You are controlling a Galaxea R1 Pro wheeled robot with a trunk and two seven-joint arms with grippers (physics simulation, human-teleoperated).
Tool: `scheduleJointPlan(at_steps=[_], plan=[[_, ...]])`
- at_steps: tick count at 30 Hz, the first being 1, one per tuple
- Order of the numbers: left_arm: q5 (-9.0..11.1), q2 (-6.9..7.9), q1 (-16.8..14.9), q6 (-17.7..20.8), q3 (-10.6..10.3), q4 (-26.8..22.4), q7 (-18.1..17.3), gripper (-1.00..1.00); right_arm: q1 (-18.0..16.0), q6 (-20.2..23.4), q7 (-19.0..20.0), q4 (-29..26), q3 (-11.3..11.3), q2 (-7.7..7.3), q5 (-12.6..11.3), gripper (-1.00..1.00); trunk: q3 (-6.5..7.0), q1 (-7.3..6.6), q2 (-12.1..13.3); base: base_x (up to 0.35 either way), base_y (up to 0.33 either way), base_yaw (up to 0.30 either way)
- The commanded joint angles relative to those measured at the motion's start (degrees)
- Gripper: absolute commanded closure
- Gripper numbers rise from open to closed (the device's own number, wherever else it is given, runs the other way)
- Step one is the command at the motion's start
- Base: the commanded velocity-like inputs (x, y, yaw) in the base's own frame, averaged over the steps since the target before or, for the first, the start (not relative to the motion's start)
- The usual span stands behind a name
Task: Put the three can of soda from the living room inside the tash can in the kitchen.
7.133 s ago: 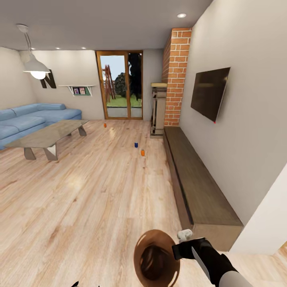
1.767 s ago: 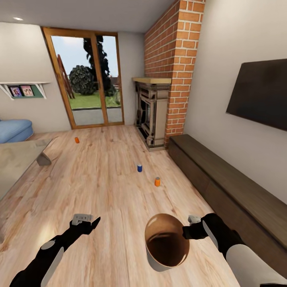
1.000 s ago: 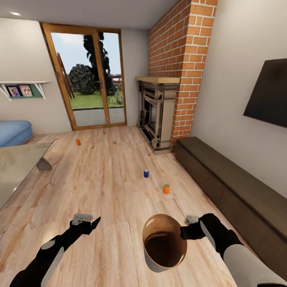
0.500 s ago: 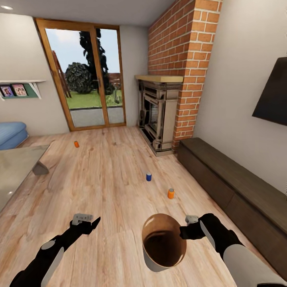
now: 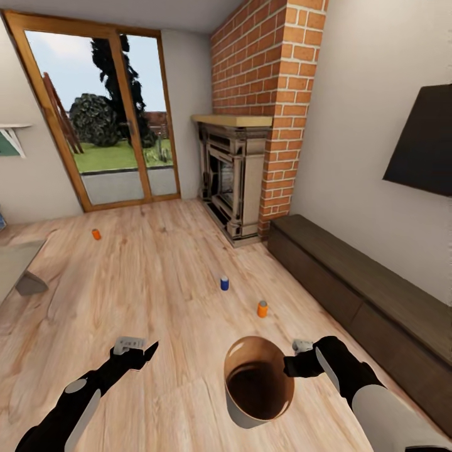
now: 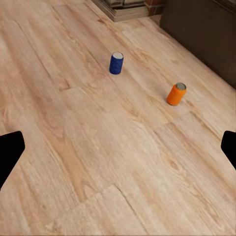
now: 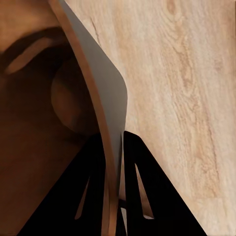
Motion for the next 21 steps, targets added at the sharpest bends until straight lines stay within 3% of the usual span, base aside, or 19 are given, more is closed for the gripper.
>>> scheduleJointPlan(at_steps=[1,13,16,21], plan=[[0.0,0.0,0.0,0.0,0.0,0.0,0.0,-1.0,0.0,0.3,0.4,0.0,-0.1,0.01,-1.4,1.0,-0.05,0.0,0.0,0.256,0.191,-0.205],[0.0,0.0,-0.1,0.1,0.0,0.0,-0.1,-1.0,0.0,0.4,0.6,-0.1,-0.5,-0.03,-1.5,1.0,-0.53,0.0,0.0,0.249,0.228,-0.214],[0.0,0.0,-0.1,0.1,-0.1,0.0,-0.1,-1.0,0.0,0.4,0.5,-0.1,-2.7,-0.04,-1.5,1.0,-0.54,0.0,0.0,0.235,0.251,-0.243],[0.0,0.0,0.0,-0.1,0.0,0.0,-0.1,-1.0,0.1,0.0,0.5,-0.1,-3.7,0.0,-1.4,1.0,-0.55,0.0,0.0,0.183,0.171,-0.157]])
